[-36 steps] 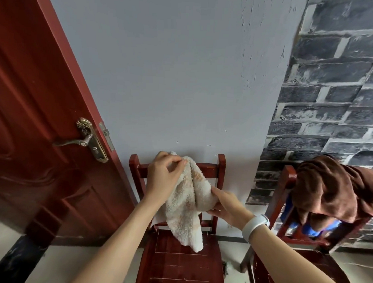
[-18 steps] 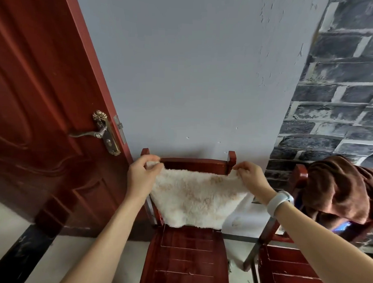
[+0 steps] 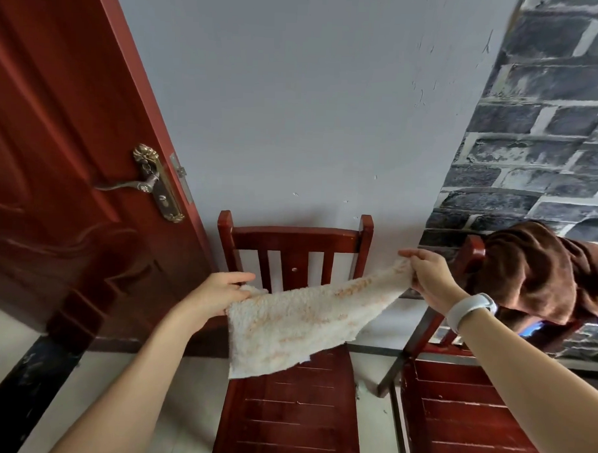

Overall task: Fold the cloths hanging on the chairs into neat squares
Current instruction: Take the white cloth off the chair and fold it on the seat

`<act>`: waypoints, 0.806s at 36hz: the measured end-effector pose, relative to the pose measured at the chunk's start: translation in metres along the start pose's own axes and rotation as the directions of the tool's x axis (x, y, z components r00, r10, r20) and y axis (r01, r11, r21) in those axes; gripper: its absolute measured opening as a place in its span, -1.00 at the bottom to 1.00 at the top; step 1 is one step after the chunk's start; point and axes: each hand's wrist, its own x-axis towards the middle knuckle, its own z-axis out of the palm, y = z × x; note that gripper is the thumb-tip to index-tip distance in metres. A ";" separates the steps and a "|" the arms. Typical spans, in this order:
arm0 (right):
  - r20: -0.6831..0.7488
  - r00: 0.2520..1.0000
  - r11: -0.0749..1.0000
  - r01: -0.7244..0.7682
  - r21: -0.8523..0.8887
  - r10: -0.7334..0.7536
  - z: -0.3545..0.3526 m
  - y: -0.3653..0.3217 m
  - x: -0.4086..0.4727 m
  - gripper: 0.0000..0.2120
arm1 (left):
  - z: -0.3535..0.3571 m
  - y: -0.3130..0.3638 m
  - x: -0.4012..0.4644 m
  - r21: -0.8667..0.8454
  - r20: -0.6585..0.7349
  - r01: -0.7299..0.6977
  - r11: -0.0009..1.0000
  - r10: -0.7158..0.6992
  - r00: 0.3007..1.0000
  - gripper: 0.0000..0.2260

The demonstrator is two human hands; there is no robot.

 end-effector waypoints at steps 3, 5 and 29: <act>0.066 0.998 0.995 0.021 -0.095 -0.014 -0.001 0.003 -0.004 -0.76 | 0.002 -0.007 0.000 0.004 -0.031 -0.075 0.997 0.075 0.997 -0.67; 0.128 0.992 0.990 0.037 -0.139 -0.019 -0.002 0.006 -0.005 -0.77 | 0.002 -0.010 0.000 0.002 -0.073 -0.122 0.993 0.122 0.990 -0.70; 0.048 0.992 0.788 0.124 -0.603 -0.119 -0.015 0.023 -0.014 -0.72 | 0.009 -0.026 0.011 0.188 -0.210 -0.285 0.940 0.322 0.923 -0.75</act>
